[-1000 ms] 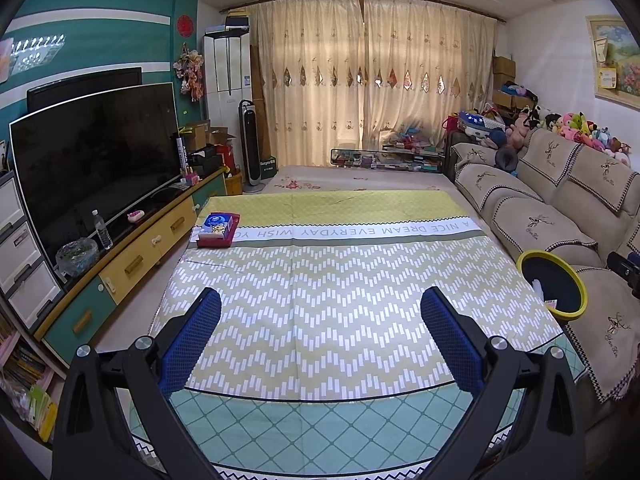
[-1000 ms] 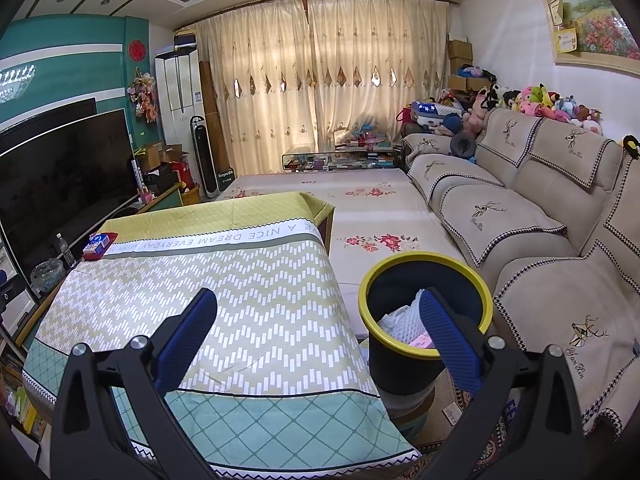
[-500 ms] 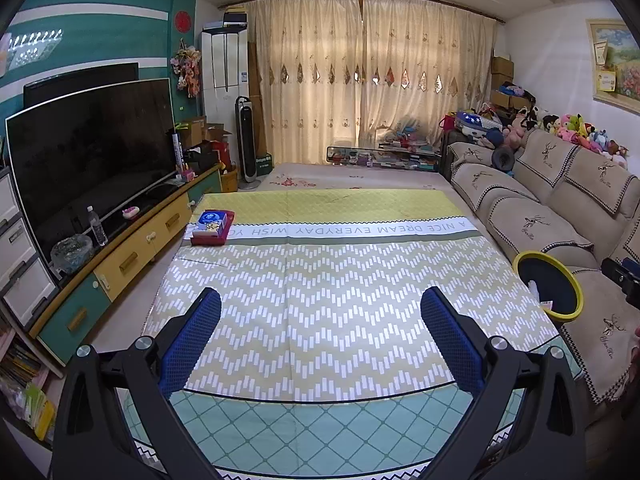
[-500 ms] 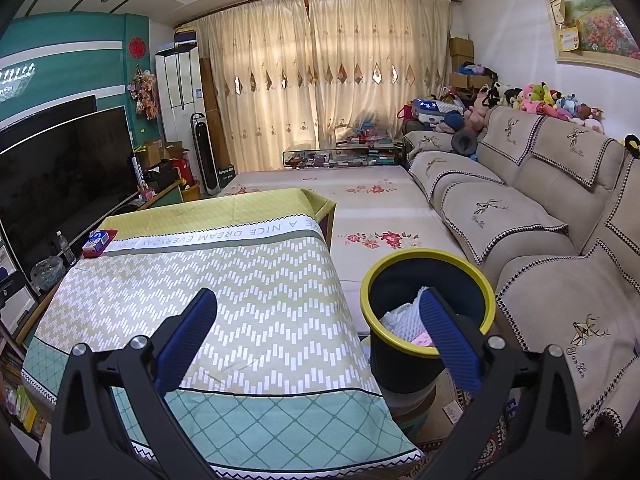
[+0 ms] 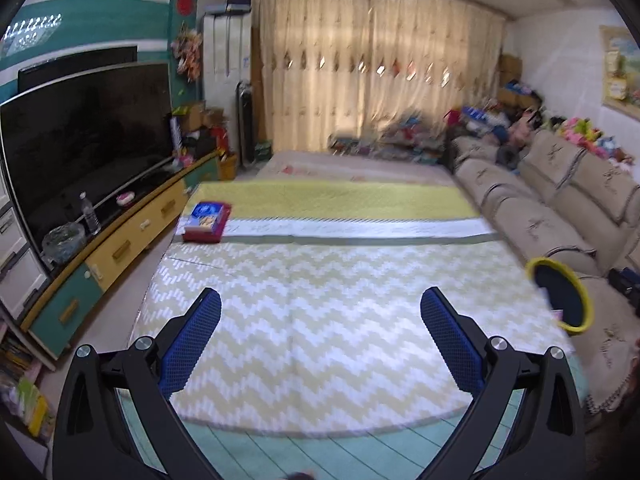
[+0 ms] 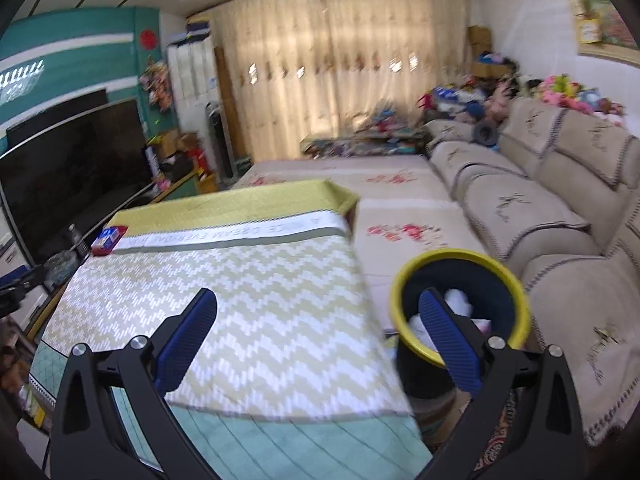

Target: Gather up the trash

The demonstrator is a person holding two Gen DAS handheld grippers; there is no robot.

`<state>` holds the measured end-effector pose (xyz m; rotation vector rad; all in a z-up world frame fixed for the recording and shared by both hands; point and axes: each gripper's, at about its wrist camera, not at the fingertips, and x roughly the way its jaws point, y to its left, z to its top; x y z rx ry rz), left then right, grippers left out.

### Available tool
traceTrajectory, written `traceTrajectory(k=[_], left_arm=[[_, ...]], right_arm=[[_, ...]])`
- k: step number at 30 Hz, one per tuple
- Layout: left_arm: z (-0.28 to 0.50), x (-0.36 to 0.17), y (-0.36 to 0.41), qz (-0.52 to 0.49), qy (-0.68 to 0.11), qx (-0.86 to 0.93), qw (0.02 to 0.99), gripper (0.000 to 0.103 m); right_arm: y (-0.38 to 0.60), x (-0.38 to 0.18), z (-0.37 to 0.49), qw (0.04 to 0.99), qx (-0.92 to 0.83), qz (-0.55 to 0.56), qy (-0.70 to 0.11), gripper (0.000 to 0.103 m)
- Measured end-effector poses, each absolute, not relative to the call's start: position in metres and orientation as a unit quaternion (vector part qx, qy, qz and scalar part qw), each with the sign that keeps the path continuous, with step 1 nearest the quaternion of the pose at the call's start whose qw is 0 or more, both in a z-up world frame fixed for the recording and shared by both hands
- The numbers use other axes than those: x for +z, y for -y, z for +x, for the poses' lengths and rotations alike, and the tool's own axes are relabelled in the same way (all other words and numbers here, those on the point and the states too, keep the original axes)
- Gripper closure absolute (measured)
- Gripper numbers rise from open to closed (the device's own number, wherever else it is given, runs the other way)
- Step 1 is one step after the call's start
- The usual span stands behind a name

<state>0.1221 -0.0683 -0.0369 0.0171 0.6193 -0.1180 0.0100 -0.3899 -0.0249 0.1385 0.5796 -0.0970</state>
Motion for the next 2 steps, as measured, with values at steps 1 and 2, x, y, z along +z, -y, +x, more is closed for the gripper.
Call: traceTrajectory(k=[1,2], left_arm=[[0.141,-0.045,0.064,0.009,-0.316,-0.051,0.947,0.005],[0.162,-0.055,0.06,0.012,-0.326,-0.044,0.944,0.005]], right_arm=[[0.385,-0.032,0.034,0.951,-0.032,0.07,-0.298,0.007],[0.38,-0.038,0.053,0.948,-0.022,0.07,-0.308,0.007]])
